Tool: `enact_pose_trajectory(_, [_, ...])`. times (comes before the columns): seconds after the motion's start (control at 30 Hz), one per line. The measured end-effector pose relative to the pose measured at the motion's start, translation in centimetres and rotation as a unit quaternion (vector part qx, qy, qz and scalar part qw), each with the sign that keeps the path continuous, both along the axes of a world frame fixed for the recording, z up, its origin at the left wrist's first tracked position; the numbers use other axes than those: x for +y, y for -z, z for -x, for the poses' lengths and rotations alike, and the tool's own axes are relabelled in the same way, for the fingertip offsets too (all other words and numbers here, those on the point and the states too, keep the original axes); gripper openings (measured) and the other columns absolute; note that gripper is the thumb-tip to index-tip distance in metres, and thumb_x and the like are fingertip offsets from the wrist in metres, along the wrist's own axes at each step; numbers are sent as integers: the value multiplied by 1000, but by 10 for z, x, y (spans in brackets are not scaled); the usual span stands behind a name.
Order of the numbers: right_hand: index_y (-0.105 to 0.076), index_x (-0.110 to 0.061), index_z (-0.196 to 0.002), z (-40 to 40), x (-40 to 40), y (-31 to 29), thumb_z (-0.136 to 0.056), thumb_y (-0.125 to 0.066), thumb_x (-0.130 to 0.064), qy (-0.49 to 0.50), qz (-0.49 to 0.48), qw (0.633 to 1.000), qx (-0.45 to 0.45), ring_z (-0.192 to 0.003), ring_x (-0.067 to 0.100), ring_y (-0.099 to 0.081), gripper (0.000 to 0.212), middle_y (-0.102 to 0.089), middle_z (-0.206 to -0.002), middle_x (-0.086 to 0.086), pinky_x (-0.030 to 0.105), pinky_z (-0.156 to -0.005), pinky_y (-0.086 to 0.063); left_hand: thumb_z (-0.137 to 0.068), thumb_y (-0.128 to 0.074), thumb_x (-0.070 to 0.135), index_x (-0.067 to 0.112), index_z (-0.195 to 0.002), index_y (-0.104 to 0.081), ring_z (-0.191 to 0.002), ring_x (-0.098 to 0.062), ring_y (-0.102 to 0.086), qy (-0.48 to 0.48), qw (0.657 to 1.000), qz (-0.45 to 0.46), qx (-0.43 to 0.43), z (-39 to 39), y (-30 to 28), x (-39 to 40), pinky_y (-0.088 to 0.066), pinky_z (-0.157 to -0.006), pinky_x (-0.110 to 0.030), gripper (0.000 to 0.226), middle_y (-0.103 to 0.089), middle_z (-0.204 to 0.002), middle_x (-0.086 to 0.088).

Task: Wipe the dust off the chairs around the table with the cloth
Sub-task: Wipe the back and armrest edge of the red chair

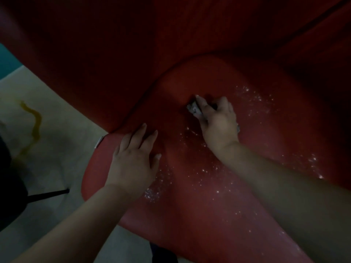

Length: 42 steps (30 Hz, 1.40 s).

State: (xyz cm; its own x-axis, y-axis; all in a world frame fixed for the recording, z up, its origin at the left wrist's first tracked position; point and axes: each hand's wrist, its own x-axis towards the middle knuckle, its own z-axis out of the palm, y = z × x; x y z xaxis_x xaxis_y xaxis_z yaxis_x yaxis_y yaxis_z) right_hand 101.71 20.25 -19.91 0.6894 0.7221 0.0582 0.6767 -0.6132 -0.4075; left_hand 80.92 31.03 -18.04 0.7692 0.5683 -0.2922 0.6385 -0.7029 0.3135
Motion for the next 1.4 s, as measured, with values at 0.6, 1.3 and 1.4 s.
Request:
enact_pose_trajectory(0.6, [-53, -33, -134, 55, -57, 1, -89, -63, -27, -157, 1, 988, -2, -86, 20, -52, 47, -52, -102, 3, 40, -72, -51, -92, -51, 36, 29, -148, -35, -138, -32, -27, -33, 999, -7, 1, 21, -3, -10, -32, -111, -50, 58, -26, -156, -7])
enact_pose_trajectory(1.3, [-52, -26, -137, 82, -35, -21, -87, -59, -25, -15, -63, 997, 34, -89, 22, -47, 50, -46, -98, 6, 43, -77, -49, -91, -57, 16, 18, -144, -44, -131, -40, -34, -59, 998, -11, -13, 54, -10, -11, -32, -108, -49, 55, -37, -149, -15])
enact_pose_trajectory(1.4, [-53, -28, -136, 125, -35, -16, -79, -71, -22, -93, -38, 995, 19, -83, 21, -47, 60, -47, -94, 4, 38, -70, -47, -92, -56, 18, 19, -145, -42, -133, -39, -32, -55, 998, -14, -2, 61, -8, -12, -30, -109, -48, 55, -34, -151, -15])
